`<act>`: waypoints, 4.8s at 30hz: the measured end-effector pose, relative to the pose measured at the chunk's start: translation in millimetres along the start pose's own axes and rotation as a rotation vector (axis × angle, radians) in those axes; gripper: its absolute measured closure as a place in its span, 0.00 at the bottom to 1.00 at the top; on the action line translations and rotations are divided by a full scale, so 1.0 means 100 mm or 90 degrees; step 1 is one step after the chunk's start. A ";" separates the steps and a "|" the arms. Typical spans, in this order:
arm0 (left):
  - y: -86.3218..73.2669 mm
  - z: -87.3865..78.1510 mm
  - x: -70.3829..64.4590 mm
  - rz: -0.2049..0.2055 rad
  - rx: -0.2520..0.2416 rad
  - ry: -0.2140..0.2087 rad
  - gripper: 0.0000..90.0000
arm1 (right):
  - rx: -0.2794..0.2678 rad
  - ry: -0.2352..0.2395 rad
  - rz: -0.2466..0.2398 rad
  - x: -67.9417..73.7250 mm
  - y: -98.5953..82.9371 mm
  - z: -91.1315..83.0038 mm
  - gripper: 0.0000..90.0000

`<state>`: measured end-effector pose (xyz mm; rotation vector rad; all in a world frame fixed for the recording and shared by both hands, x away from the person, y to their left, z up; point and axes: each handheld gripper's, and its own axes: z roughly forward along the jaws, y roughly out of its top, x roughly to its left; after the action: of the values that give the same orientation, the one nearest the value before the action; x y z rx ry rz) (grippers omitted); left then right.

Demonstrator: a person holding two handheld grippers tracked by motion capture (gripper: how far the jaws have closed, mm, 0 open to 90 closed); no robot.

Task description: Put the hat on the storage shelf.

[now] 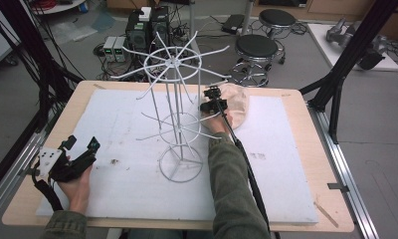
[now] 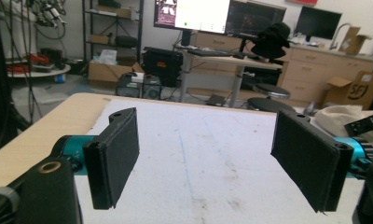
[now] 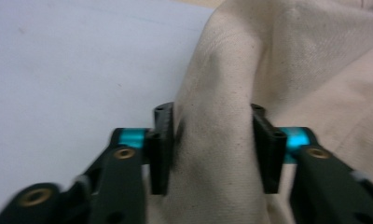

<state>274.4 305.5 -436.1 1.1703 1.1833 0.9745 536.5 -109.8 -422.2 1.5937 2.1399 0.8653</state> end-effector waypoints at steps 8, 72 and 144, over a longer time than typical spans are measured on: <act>0.00 -0.01 0.03 -0.015 -0.005 -0.002 0.26 | -0.026 0.077 0.102 -0.13 -0.02 -0.06 0.83; 0.01 -0.03 -0.01 -0.015 -0.010 -0.003 0.26 | -0.482 0.225 -0.090 -0.35 -0.17 -2.72 0.89; 0.00 -0.05 -0.02 -0.015 -0.001 -0.011 0.26 | -0.620 0.602 -0.339 0.23 -0.37 -4.16 0.87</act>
<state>269.4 304.6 -436.1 1.1588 1.1804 0.9464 255.4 -207.2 -128.4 0.0843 1.8496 2.2243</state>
